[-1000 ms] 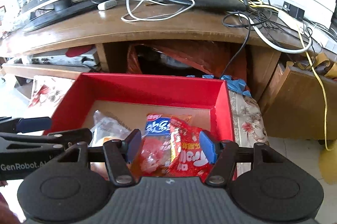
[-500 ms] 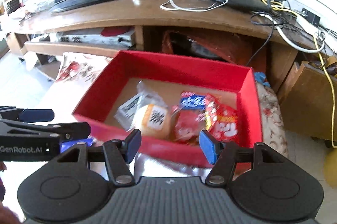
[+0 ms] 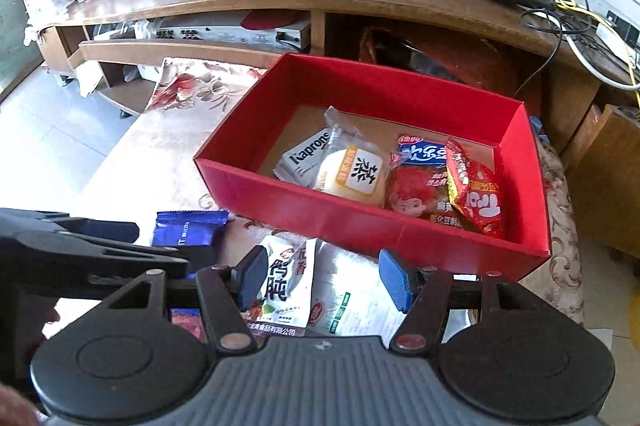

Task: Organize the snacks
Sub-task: 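Grasp the blue Wafer Biscuit pack with the left tool while the right tool grasps the pink wrapped cake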

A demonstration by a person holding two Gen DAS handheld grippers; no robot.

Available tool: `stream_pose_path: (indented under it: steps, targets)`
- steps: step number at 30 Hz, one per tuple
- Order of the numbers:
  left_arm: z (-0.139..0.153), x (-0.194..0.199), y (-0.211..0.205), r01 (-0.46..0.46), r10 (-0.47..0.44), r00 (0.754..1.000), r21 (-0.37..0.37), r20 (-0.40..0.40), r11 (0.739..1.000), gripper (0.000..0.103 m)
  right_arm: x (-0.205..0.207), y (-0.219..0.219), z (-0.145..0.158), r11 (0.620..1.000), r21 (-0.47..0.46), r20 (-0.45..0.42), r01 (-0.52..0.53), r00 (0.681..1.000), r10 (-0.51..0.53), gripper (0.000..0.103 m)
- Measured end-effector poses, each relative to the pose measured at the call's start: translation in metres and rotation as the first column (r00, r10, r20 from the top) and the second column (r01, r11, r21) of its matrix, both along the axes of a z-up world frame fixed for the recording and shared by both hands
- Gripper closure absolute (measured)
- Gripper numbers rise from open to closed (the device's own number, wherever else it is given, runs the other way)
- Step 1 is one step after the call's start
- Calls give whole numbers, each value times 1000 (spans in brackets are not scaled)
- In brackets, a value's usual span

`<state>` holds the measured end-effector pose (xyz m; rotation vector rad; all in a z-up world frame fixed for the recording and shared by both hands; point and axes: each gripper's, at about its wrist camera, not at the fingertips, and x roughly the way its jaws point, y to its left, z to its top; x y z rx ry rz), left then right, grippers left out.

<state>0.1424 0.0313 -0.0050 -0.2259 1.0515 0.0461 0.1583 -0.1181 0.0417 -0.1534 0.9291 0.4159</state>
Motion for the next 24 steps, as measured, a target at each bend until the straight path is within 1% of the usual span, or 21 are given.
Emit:
stream_pose_path:
  steps: [4,6,8,9,11,15,19,24]
  targets:
    - [-11,5,-2,-20,20,999,-3,-42,1000,14,1,1,-2,1000,-3,-11,-10,1000,10,37]
    - [-14,8,-4,-25,26,999,16,-47,1000,15,0,1,-2,1000,-1,-15,-16,1000,16,37]
    - [-16,8,-6,-31,32,998,32,-52,999,19,-1,1,-2,1000,-2,-16,-24,1000,24,37]
    - [-16,7,-6,-29,32,998,50,-54,998,26,-2,0,-2,1000,-3,-16,-27,1000,27,37]
    - [-16,6,-5,-16,20,998,71,-54,997,28,-3,-1,-3,999,-6,-18,-32,999,32,37]
    - [-15,-2,0,-16,19,999,74,-45,997,31,-6,1,-4,999,-15,-24,-41,999,40,37]
    - [-12,-14,6,-10,14,999,84,-43,996,33,-13,6,-7,998,-23,-35,-65,997,64,37]
    - [-7,-31,16,-9,12,999,69,-40,998,35,-32,20,-16,992,-34,-72,-123,990,120,37]
